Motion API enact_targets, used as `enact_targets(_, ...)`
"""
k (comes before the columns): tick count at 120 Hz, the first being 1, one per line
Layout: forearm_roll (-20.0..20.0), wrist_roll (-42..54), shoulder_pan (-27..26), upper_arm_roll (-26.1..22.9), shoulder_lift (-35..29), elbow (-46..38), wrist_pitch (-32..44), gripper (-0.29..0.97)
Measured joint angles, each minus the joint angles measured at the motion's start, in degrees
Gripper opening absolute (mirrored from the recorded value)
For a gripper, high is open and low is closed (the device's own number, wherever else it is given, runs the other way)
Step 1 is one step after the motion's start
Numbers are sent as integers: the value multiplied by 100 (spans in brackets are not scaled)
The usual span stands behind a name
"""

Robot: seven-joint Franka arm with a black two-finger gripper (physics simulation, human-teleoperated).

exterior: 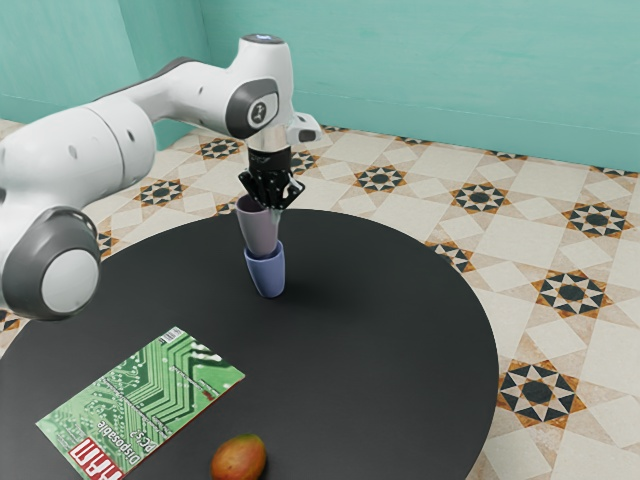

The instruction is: Place the left cup onto the right cup

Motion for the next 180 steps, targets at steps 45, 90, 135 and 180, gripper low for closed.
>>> enact_targets(45, -20, 81, 28, 12, 175, -21, 75, -10)
enact_targets(90, -103, 123, 28, 12, 98, -90, 192, 37)
enact_targets(135, -164, 114, -136, 6, -1100, -827, 214, 63)
enact_targets(180, 164, -63, -295, -31, -3715, -3437, 627, 67)
